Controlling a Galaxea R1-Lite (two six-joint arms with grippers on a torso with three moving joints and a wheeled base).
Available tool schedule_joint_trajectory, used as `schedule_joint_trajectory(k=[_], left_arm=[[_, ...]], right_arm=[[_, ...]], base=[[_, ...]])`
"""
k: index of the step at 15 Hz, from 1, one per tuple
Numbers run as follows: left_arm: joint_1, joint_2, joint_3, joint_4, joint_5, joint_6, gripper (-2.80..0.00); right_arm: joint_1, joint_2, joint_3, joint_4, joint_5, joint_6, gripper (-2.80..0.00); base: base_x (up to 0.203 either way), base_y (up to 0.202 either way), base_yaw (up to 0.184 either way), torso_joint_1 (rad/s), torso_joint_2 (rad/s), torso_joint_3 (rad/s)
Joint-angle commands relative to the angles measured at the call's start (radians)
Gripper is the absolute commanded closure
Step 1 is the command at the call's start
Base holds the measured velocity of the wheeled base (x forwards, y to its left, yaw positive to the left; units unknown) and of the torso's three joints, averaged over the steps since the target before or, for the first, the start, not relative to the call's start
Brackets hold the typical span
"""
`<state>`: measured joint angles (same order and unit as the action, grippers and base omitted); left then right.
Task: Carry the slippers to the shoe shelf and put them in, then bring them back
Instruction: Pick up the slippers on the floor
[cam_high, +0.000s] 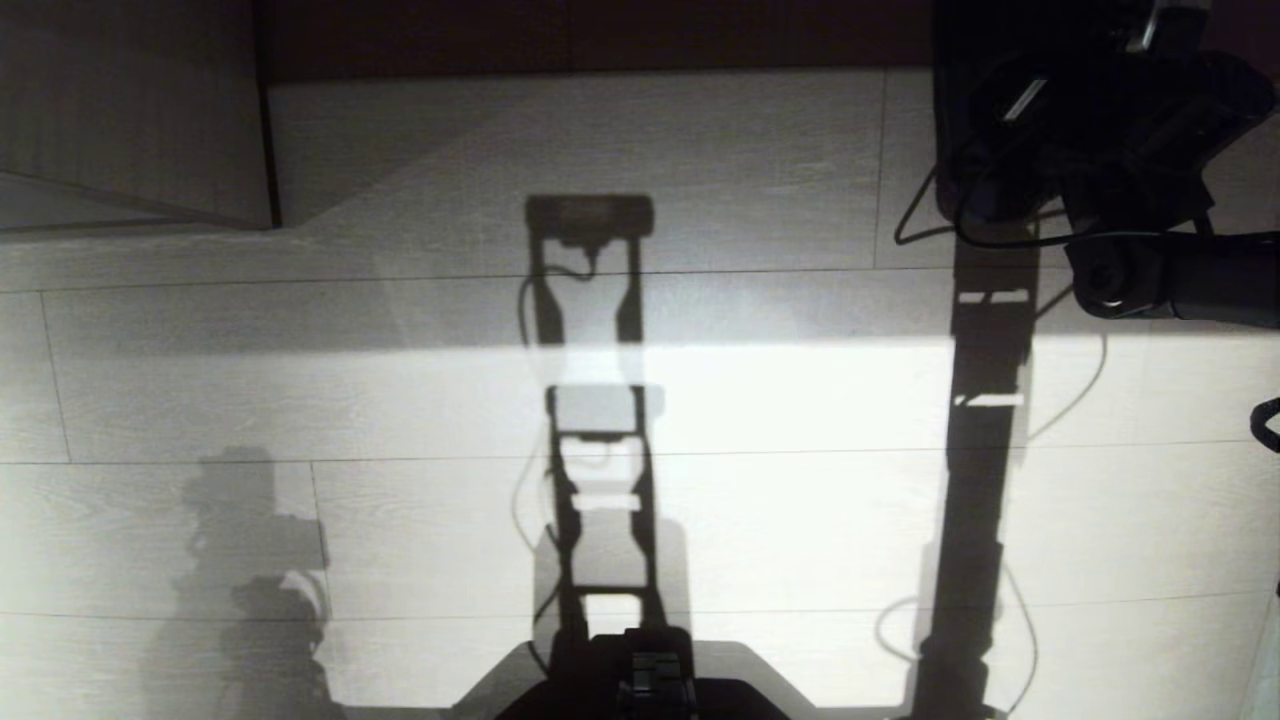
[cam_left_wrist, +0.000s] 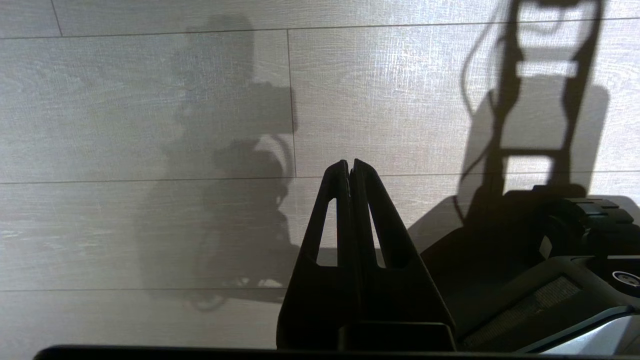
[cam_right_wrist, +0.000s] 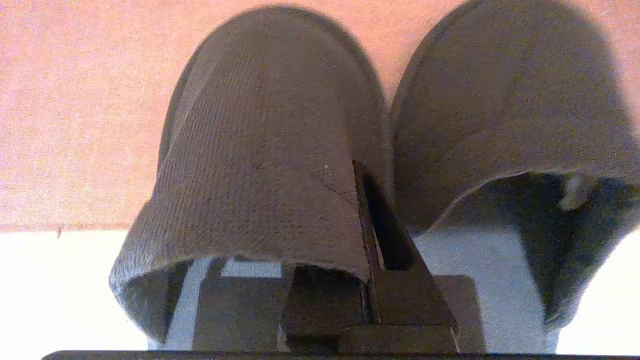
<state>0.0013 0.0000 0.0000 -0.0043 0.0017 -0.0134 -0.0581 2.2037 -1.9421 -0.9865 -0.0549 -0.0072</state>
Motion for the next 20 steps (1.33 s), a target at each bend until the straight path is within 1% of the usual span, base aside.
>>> schedule_joint_trajectory(k=[1, 11, 12, 20], left_arm=[[0.000, 0.000, 0.000, -0.002, 0.000, 0.000, 0.00], [0.000, 0.000, 0.000, 0.000, 0.000, 0.000, 0.00], [0.000, 0.002, 0.000, 0.000, 0.000, 0.000, 0.00], [0.000, 0.000, 0.000, 0.000, 0.000, 0.000, 0.00]], right_arm=[[0.002, 0.033, -0.001, -0.010, 0.009, -0.003, 0.00], [0.003, 0.030, 0.000, -0.009, 0.021, -0.008, 0.00], [0.003, 0.030, 0.000, -0.011, 0.020, -0.008, -2.80], [0.001, 0.013, 0.002, -0.011, 0.014, -0.004, -2.80]], base=[[0.000, 0.000, 0.000, 0.000, 0.00, 0.000], [0.000, 0.000, 0.000, 0.000, 0.00, 0.000], [0.000, 0.000, 0.000, 0.000, 0.00, 0.000], [0.000, 0.000, 0.000, 0.000, 0.00, 0.000]])
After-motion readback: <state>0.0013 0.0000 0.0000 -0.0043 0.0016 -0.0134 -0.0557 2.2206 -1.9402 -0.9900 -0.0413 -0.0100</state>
